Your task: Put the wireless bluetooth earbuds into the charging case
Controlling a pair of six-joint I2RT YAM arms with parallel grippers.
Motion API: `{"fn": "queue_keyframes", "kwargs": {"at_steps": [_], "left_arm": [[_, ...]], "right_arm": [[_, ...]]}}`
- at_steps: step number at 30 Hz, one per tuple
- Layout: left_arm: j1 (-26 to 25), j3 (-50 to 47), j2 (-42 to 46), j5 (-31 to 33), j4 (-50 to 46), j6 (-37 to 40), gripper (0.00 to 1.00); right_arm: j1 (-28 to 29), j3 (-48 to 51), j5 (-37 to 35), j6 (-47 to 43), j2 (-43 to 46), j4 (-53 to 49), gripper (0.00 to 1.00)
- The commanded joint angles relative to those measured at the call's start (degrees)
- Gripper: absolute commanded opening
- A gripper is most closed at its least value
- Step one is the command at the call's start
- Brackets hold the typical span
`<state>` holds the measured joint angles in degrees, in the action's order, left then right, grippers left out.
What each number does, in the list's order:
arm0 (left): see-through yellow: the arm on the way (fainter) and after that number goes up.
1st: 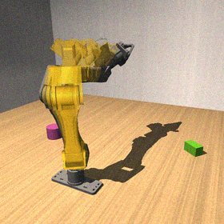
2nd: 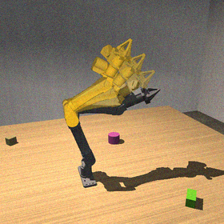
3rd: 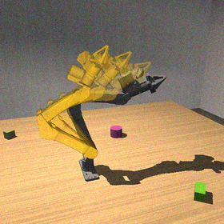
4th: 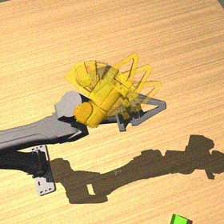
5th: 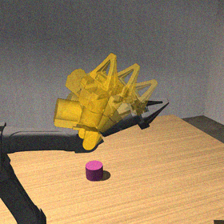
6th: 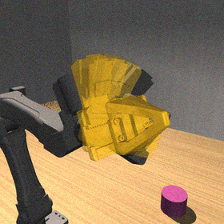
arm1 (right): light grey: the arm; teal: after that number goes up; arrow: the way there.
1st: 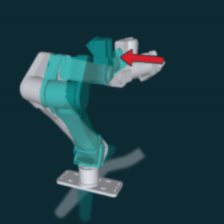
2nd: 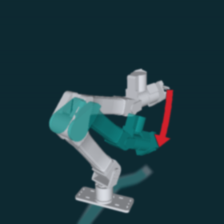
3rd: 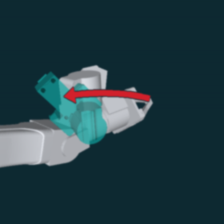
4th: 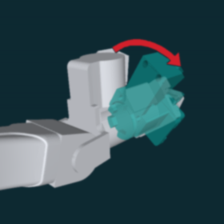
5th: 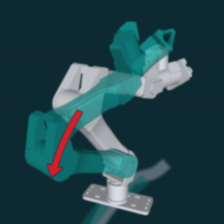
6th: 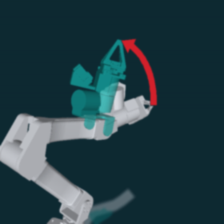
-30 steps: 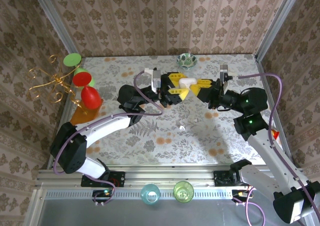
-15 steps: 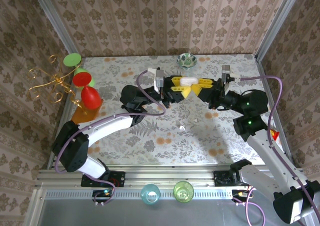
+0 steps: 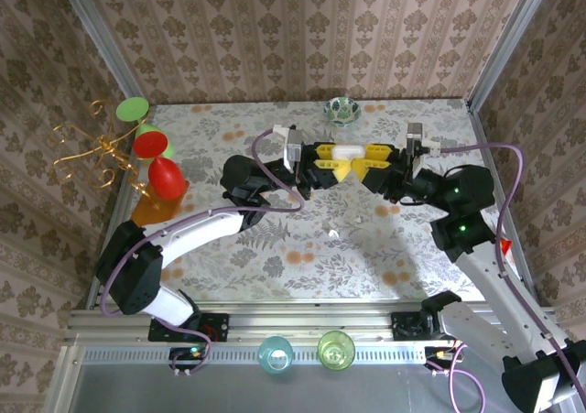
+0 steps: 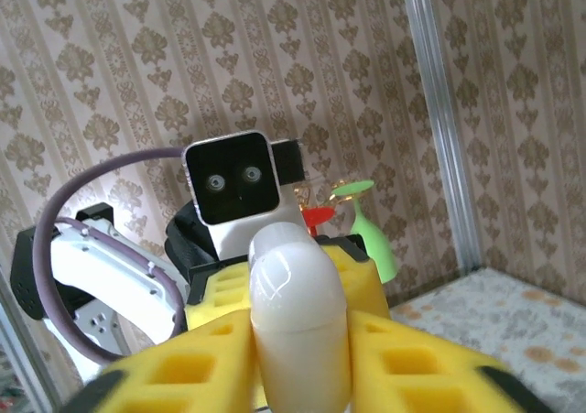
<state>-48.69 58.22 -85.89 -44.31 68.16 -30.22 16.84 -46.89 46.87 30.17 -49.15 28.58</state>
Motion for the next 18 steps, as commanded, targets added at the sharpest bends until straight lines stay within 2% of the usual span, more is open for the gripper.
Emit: {"fn": "queue_keyframes", "kwargs": {"at_steps": [1, 3, 5, 7, 14, 18], "left_arm": [[0.94, -0.43, 1.10, -0.20, -1.59, 6.81, 0.01], [1.17, -0.99, 2.11, -0.58, -4.66, 10.81, 0.01], [1.27, -1.19, 2.79, -1.08, -6.45, 13.33, 0.01], [1.37, -1.20, 3.09, -1.43, -6.59, 13.95, 0.01], [1.16, -0.56, 3.33, -2.45, -6.17, 12.83, 0.00], [1.14, -1.27, 4.03, -3.04, -8.13, 15.70, 0.00]], "right_arm": [[0.34, -3.63, -1.60, -4.49, 1.61, -9.01, 0.59], [0.46, -5.41, -1.91, -6.68, 1.84, -13.44, 0.71], [0.46, -6.72, -2.65, -8.72, 1.90, -17.42, 0.75], [0.46, -7.70, -3.73, -10.19, 1.39, -20.77, 0.76], [0.44, -8.19, -7.14, -10.92, -0.44, -22.97, 0.76], [0.44, -9.31, -9.94, -10.06, -1.63, -23.93, 0.75]]}}
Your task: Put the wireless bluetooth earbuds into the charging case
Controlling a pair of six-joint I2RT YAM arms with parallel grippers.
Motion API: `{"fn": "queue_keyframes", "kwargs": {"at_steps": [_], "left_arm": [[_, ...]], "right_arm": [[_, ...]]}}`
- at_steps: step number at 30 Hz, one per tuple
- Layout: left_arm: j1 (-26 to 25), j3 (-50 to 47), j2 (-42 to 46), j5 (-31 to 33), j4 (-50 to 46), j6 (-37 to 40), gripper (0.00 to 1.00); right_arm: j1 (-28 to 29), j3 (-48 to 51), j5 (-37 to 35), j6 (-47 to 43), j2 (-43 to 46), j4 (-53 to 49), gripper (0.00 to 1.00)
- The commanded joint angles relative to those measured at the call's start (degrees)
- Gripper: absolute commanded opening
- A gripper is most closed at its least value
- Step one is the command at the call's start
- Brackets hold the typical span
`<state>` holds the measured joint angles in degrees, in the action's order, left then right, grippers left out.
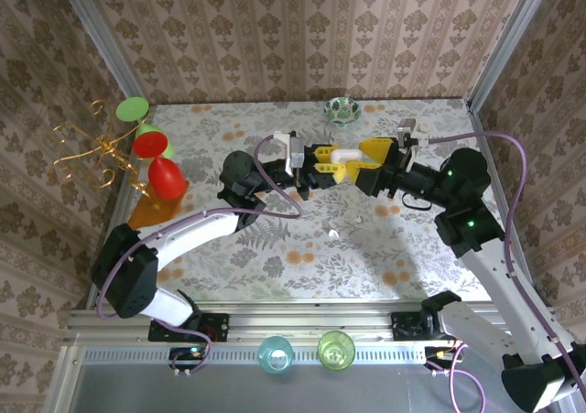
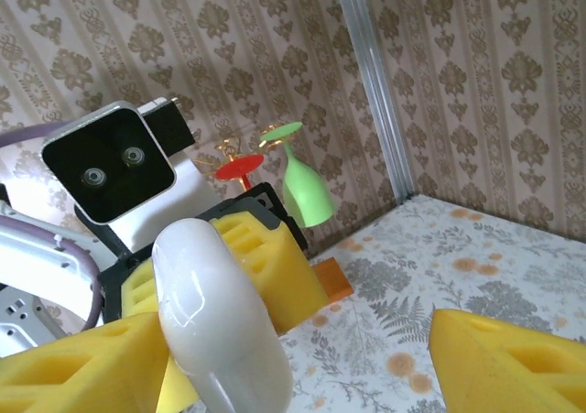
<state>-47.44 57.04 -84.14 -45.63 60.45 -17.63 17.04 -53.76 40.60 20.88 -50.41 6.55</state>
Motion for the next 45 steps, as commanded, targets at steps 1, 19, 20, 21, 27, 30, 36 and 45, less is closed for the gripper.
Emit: {"fn": "queue_keyframes", "kwargs": {"at_steps": [1, 19, 20, 21, 27, 30, 36, 45], "left_arm": [[0.05, -0.37, 2.52, -1.82, -1.62, 4.91, 0.00], [3.15, -6.20, 2.52, 2.81, -2.22, 13.60, 0.00], [3.40, -6.64, 2.44, 3.15, -2.57, 14.28, 0.00], [3.60, -7.30, 2.33, 3.47, -2.98, 14.99, 0.00], [5.80, -10.75, 3.69, 4.21, -2.75, 16.39, 0.00], [6.95, -12.94, 5.80, 4.45, -3.00, 16.61, 0.00], [8.07, -18.00, 11.12, 6.55, -5.98, 18.91, 0.00], [8.21, -26.20, 12.20, 10.97, -0.29, 19.36, 0.00]], "right_arm": [[0.27, -2.82, -4.33, -0.17, -0.68, -1.76, 0.75], [0.19, -5.67, -5.37, 3.85, -4.21, -1.78, 0.79], [0.19, -5.46, -5.91, 3.88, -3.77, -1.88, 0.81], [0.19, -5.16, -7.33, 3.96, -3.31, -2.20, 0.84], [-0.80, -2.43, -18.09, 5.50, -0.91, -6.08, 1.00], [-2.96, -2.51, -23.26, 6.96, -2.30, -13.30, 0.96], [-4.52, -1.66, -24.47, 6.54, -8.60, -24.10, 0.89], [-0.80, -0.58, -26.27, 3.79, -22.57, -34.96, 0.78]]}}
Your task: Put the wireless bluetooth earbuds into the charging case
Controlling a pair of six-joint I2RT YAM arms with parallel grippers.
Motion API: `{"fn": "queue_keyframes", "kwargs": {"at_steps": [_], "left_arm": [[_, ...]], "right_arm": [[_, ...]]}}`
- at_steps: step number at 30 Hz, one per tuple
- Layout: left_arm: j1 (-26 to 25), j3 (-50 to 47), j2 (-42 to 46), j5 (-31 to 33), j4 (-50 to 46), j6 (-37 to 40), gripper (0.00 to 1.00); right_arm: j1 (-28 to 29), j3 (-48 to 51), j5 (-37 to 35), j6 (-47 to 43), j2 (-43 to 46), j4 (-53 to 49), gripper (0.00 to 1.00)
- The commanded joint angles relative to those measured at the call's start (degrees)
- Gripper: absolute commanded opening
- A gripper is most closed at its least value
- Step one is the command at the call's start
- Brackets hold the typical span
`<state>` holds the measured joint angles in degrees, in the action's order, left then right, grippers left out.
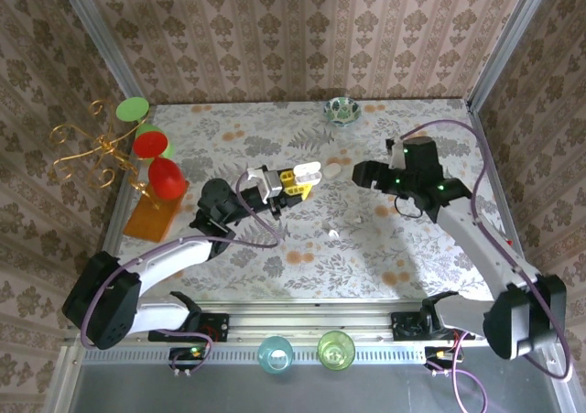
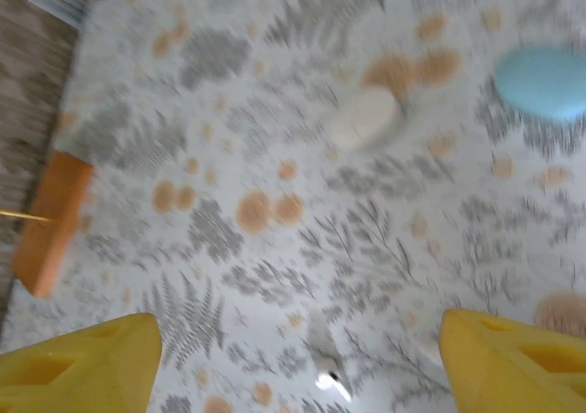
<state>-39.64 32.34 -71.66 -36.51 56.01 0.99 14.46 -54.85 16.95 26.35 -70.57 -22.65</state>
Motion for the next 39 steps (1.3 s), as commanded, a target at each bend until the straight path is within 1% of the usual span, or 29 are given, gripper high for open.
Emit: {"fn": "queue_keyframes", "kwargs": {"at_steps": [1, 5, 9, 14, 18, 24, 30, 35, 39], "left_arm": [[0.44, -2.35, -0.71, 2.05, 5.63, 0.38, 0.00], [0.38, -5.54, -1.29, 2.42, 10.73, -0.71, 0.00], [-0.06, -8.04, -1.29, 2.62, 12.14, -0.65, 0.00], [-0.74, -10.06, -0.81, 3.29, 12.29, -0.41, 0.00], [-1.37, -10.71, -0.65, 4.65, 12.19, 0.23, 0.00], [-1.84, -10.24, -1.03, 4.82, 11.37, 0.50, 0.00], [-1.77, -9.23, -1.11, 4.27, 9.58, 0.98, 0.00], [-2.26, -8.87, -0.88, 4.43, 9.21, 0.85, 0.00], [-3.28, -9.02, 0.20, 5.05, 8.36, 1.34, 0.00]], "right_arm": [[3.11, 0.60, -3.35, -1.87, -3.91, -5.78, 0.76], [7.40, 1.51, -4.27, -2.11, -8.63, -3.59, 0.72], [7.60, 2.15, -4.94, -2.00, -13.95, -1.78, 0.67], [7.83, -0.09, -7.82, -3.58, -19.24, -3.08, 0.62], [7.82, -2.94, -13.77, -4.29, -23.28, -6.99, 0.62], [7.80, -4.26, -17.60, -4.79, -26.81, -7.27, 0.63], [8.04, -3.91, -12.25, -4.59, -29.05, -4.06, 0.61], [9.05, -3.58, -9.37, -5.85, -29.20, -2.49, 0.58], [9.61, -2.33, -6.80, -6.46, -27.89, -0.61, 0.50]]}}
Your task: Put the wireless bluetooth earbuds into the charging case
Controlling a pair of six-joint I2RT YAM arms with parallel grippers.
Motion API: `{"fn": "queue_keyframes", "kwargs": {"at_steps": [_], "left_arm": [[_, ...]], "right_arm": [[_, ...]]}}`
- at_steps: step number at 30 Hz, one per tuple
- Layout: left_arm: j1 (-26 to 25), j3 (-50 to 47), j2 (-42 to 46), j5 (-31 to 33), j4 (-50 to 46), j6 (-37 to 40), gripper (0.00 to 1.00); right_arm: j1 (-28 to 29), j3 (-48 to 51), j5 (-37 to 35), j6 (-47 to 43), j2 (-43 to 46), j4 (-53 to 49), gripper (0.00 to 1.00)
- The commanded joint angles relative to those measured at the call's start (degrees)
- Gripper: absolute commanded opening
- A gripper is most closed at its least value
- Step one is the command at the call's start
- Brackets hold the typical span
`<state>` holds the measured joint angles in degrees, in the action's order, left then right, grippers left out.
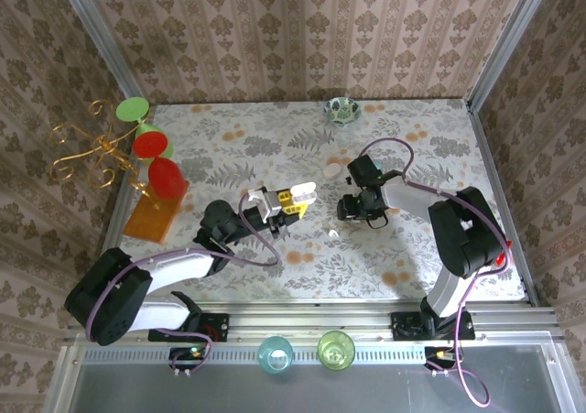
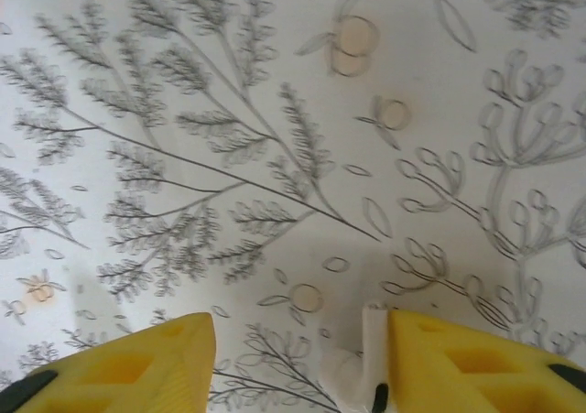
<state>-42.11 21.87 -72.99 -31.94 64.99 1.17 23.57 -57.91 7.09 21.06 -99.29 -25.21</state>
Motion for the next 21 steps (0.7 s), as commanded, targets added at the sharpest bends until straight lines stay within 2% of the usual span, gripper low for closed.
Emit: {"fn": "queue_keyframes", "kwargs": {"at_steps": [1, 4, 8, 12, 21], "left_arm": [[-1.16, 1.42, 1.97, 0.84, -1.11, 1.58, 0.00], [-1.94, 1.16, 3.59, 1.76, -2.94, 2.40, 0.00], [-2.82, 0.85, 5.98, 3.02, -5.65, 3.70, 0.00], [-2.60, -0.15, 8.62, 5.93, -7.94, 3.62, 0.00], [-2.38, -1.30, 15.08, 8.10, -14.10, 5.63, 0.00]], "right_arm": [[0.51, 1.24, 4.22, -1.16, 1.33, 2.59, 0.48], [0.60, 2.39, 6.06, -0.57, 3.52, 3.53, 0.48], [2.87, 2.90, -2.24, -3.24, 7.31, 1.27, 0.50], [4.94, 3.17, -3.13, -5.67, 9.29, -0.21, 0.50], [12.00, -4.50, -9.78, 0.07, 2.66, -9.29, 0.46]]}}
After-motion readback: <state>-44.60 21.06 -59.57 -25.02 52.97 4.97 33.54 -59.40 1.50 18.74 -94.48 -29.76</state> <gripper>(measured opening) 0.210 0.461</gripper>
